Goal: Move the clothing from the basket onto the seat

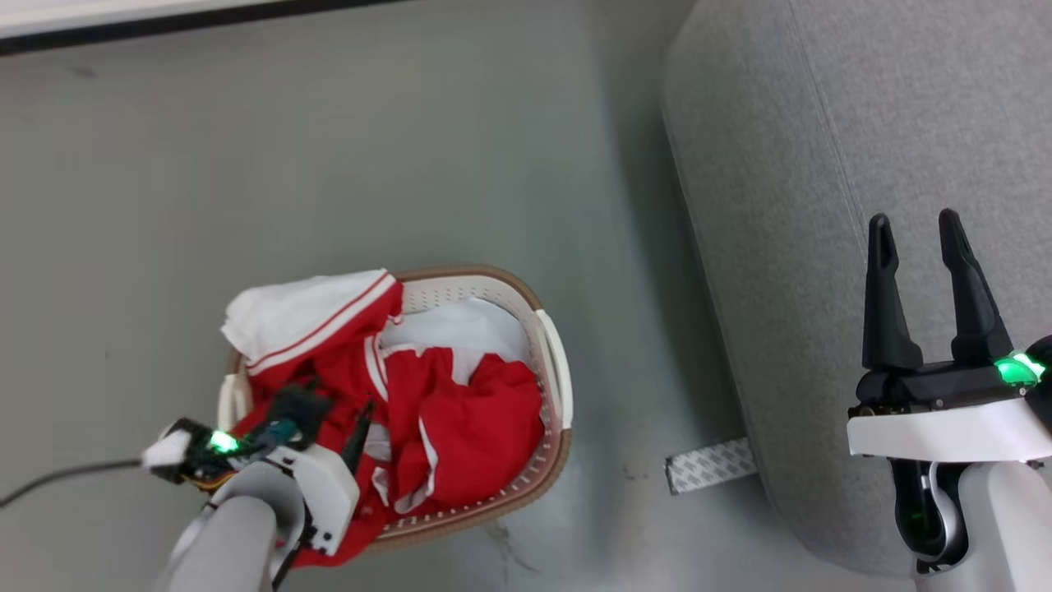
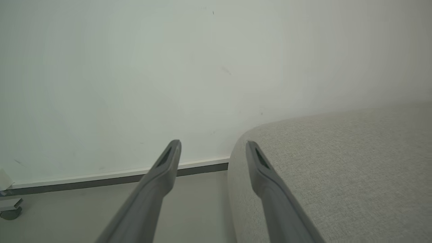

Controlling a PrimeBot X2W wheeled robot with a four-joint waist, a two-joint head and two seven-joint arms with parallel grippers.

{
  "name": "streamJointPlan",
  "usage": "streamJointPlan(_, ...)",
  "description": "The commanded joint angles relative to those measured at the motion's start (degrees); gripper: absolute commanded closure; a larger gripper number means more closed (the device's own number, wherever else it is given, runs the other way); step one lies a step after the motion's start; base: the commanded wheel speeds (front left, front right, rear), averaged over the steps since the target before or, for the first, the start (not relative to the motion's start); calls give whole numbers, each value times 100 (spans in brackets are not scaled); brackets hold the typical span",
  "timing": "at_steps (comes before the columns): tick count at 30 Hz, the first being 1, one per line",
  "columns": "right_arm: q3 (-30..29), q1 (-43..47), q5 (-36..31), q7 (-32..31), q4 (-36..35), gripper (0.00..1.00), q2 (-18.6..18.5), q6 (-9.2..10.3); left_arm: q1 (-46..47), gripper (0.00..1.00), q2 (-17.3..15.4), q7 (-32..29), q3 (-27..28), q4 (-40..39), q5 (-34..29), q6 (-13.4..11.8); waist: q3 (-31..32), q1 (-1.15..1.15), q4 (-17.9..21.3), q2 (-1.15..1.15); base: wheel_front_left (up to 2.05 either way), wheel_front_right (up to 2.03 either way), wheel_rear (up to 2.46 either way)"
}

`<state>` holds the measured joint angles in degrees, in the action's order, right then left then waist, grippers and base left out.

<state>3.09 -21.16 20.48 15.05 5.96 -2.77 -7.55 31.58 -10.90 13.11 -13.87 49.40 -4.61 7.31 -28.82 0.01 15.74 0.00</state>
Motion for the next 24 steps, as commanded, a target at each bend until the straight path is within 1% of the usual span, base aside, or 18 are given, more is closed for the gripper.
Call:
streamJointPlan(1, -15, -112, 39, 19, -27, 0, -21, 12, 155, 0, -122, -53, -147, 202, -228, 8, -152, -1, 134, 0, 0, 0, 0)
streamJointPlan(5, 31, -187, 219, 19, -52, 0, -20, 12, 593, 0, -286, -215, -623, 898, -550, 6, -379, -1, 326, 0, 0, 0, 0)
streamJointPlan(12, 147, -295, 462, 19, -78, 0, -19, 12, 1171, 0, -544, -445, -1306, 1926, -706, 10, -785, -1, 701, 0, 0, 0, 0)
streamJointPlan(16, 129, -345, 621, 19, -108, 0, -17, 12, 1389, 0, -683, -672, -1693, 2219, -780, 10, -1022, -1, 911, 0, 0, 0, 0)
streamJointPlan(20, 193, -380, 768, 19, -137, 0, -17, 12, 1501, 0, -789, -1063, -2151, 2370, -832, 11, -1244, -1, 1104, 0, 0, 0, 0)
streamJointPlan(24, 277, -433, 968, 19, -171, 0, -17, 12, 1685, 0, -1001, -1499, -2457, 2421, -831, 11, -1472, -1, 1289, 0, 0, 0, 0)
